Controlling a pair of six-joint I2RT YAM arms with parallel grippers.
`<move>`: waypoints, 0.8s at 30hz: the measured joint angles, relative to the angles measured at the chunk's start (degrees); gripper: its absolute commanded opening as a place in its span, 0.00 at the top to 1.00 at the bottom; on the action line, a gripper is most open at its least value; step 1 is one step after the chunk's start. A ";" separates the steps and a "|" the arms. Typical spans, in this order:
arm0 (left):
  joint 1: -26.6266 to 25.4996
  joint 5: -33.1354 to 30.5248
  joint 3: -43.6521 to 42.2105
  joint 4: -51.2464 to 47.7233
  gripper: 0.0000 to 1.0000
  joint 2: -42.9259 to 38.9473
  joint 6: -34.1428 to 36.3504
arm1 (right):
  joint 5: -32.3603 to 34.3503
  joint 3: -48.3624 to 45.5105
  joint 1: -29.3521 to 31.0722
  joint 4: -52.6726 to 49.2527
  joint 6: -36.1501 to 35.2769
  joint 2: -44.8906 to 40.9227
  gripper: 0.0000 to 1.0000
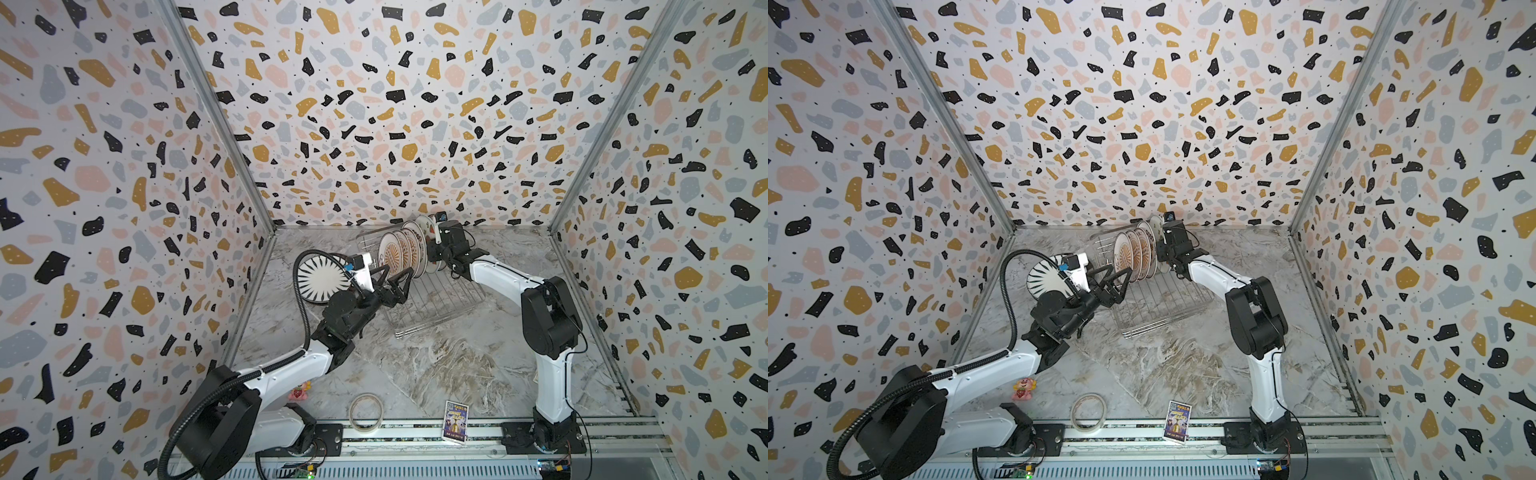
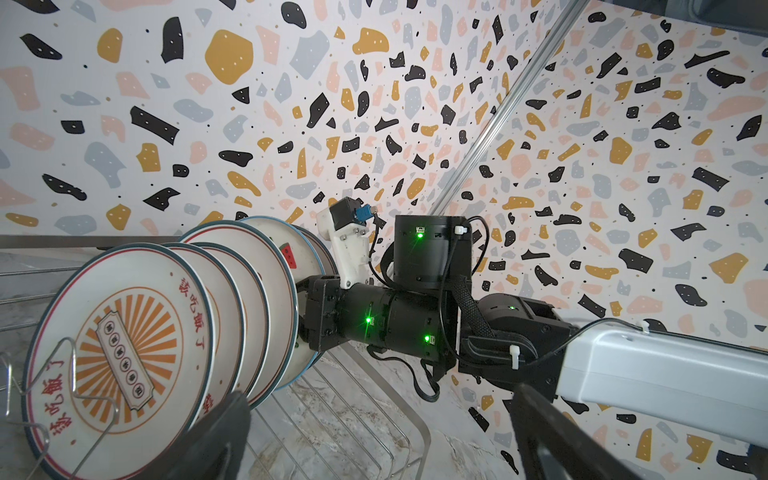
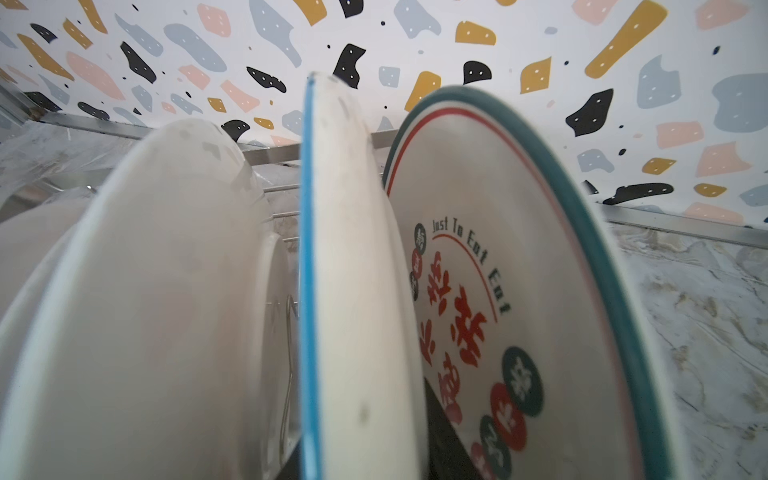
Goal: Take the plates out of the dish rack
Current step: 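Grip the watermelon-print plate rim in the rack with the right gripper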
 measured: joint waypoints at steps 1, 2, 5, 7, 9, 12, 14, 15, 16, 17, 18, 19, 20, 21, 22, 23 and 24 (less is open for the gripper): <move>0.00 0.02 0.00 -0.02 0.01 0.00 -0.02 | 0.02 0.00 0.00 0.00 0.02 0.00 0.73; 0.00 0.02 0.00 -0.02 0.01 0.00 -0.02 | 0.13 0.00 0.00 0.02 0.07 0.02 0.73; 0.00 0.02 0.00 -0.07 0.00 0.00 0.00 | 0.59 -0.02 0.00 0.07 0.26 0.02 0.74; 0.00 0.00 0.00 -0.28 0.00 -0.02 0.00 | 0.87 -0.02 0.02 0.07 0.33 0.00 0.76; 0.00 0.00 -0.02 -0.46 0.00 -0.07 0.00 | 1.42 -0.09 0.24 0.15 0.35 0.00 0.78; 0.00 -0.09 -0.02 -0.76 0.00 -0.11 0.02 | 2.62 -0.68 0.55 0.96 0.35 0.00 0.79; 0.00 -0.17 -0.02 -1.07 0.00 -0.11 0.02 | 3.39 -1.14 0.74 1.55 0.22 -0.02 0.80; 0.00 -0.17 -0.02 -1.20 0.00 -0.11 0.04 | 3.78 -1.38 0.87 1.79 0.11 -0.15 0.80; 0.00 -0.17 -0.04 -1.27 0.00 -0.11 0.04 | 4.17 -1.75 1.03 2.12 -0.04 -0.33 0.81; 0.00 -0.20 -0.09 -1.29 0.00 -0.11 0.07 | 4.59 -2.32 1.18 2.56 -0.15 -0.70 0.82; 0.00 -0.24 -0.17 -1.36 0.00 -0.11 0.07 | 4.94 -2.91 1.33 2.84 -0.26 -1.05 0.83; 0.00 -0.28 -0.26 -1.40 0.00 -0.13 0.07 | 5.18 -3.45 1.46 3.19 -0.26 -1.51 0.83; 0.00 -0.33 -0.35 -1.53 0.00 -0.13 0.07 | 5.29 -4.15 1.60 3.58 -0.31 -2.05 0.84; 0.00 -0.37 -0.44 -1.57 0.00 -0.13 0.07 | 5.42 -4.87 1.73 3.87 -0.39 -2.75 0.84; 0.00 -0.42 -0.55 -1.55 0.00 -0.13 0.09 | 5.57 -5.53 1.81 3.91 -0.48 -3.41 0.84; 0.00 -0.46 -0.70 -1.53 0.00 -0.22 0.11 | 5.75 -6.23 1.95 3.87 -0.55 -4.17 0.84; 0.00 -0.52 -0.94 -1.51 0.00 -0.33 0.11 | 5.95 -6.78 2.05 3.65 -0.66 -4.92 0.84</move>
